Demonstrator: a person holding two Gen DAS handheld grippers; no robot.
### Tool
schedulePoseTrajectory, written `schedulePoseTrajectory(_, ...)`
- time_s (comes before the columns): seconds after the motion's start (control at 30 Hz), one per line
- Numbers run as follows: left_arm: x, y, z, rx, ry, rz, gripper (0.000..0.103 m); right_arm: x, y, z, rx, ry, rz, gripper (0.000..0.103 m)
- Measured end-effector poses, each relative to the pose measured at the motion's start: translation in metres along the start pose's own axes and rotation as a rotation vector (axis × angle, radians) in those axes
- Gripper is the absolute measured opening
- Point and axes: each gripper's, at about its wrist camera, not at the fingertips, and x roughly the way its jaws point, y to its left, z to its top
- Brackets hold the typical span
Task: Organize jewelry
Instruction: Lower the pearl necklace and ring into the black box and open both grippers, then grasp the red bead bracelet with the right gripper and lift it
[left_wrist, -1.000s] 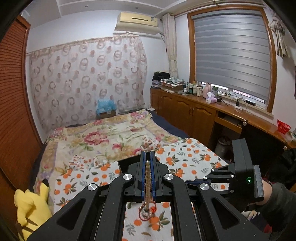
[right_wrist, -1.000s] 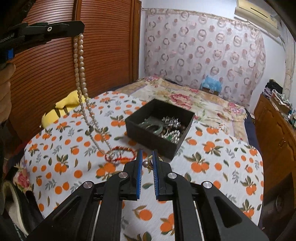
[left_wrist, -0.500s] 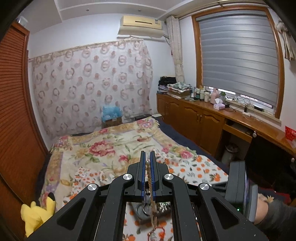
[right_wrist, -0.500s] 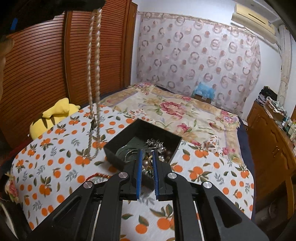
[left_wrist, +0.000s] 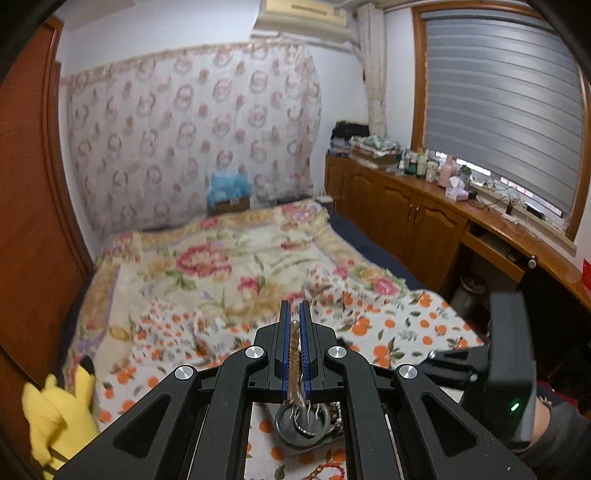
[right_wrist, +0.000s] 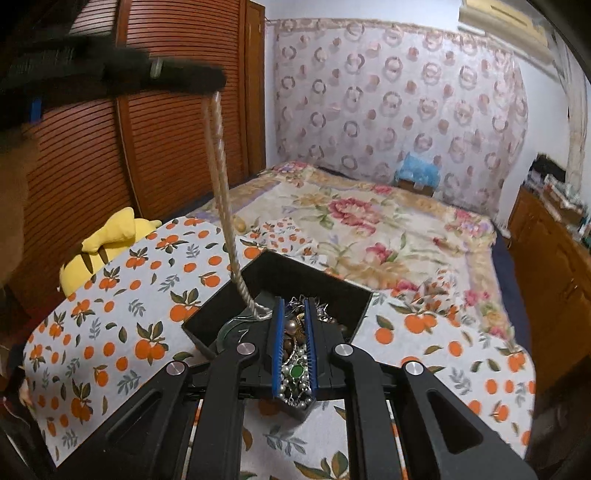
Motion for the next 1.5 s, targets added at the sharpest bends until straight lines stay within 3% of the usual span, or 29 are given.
schedulePoseTrajectory(0.2,0.024,0.009,-0.019,-0.015,0.049,-0.002,0.004,0.017,-0.004,0.001,0.029,0.009,0.016,0.013)
schedulePoseTrajectory(0.27,0.027,0.009,-0.023,-0.016,0.053,-0.004,0.004,0.019,-0.006,0.002,0.044,0.008,0.016,0.028)
schedulePoseTrajectory(0.3,0.027,0.011,-0.024,-0.017,0.054,-0.005,0.004,0.019,-0.007,0.002,0.047,0.007,0.017,0.031)
schedulePoseTrajectory(0.67,0.036,0.005,-0.038,-0.017,0.085,-0.028,0.006,0.003,-0.015,-0.019,0.065,0.005,-0.049,0.031)
schedulePoseTrajectory(0.7,0.036,0.004,-0.04,-0.017,0.085,-0.026,0.008,0.002,-0.015,-0.021,0.066,0.004,-0.051,0.031)
schedulePoseTrajectory(0.77,0.033,0.004,-0.047,-0.02,0.084,-0.02,0.024,-0.004,-0.014,-0.026,0.069,-0.004,-0.043,0.031)
schedulePoseTrajectory(0.9,0.026,0.003,-0.065,-0.005,0.092,-0.014,0.032,-0.016,-0.01,-0.037,0.08,-0.02,-0.037,0.031)
schedulePoseTrajectory(0.97,0.02,0.004,-0.077,-0.001,0.092,-0.015,0.046,-0.019,-0.008,-0.043,0.086,-0.025,-0.03,0.031)
schedulePoseTrajectory(1.1,0.014,0.012,-0.101,-0.019,0.109,-0.018,0.064,-0.023,0.0,-0.054,0.09,-0.019,-0.003,0.031)
schedulePoseTrajectory(1.17,0.011,0.016,-0.113,-0.026,0.107,-0.001,0.08,-0.022,0.006,-0.058,0.089,-0.011,0.008,0.031)
schedulePoseTrajectory(1.37,0.008,0.032,-0.149,-0.066,0.131,0.002,0.092,-0.015,0.025,-0.069,0.077,0.023,0.042,0.031)
schedulePoseTrajectory(1.5,0.008,0.037,-0.169,-0.057,0.165,0.033,0.092,-0.005,0.039,-0.074,0.056,0.059,0.076,0.031)
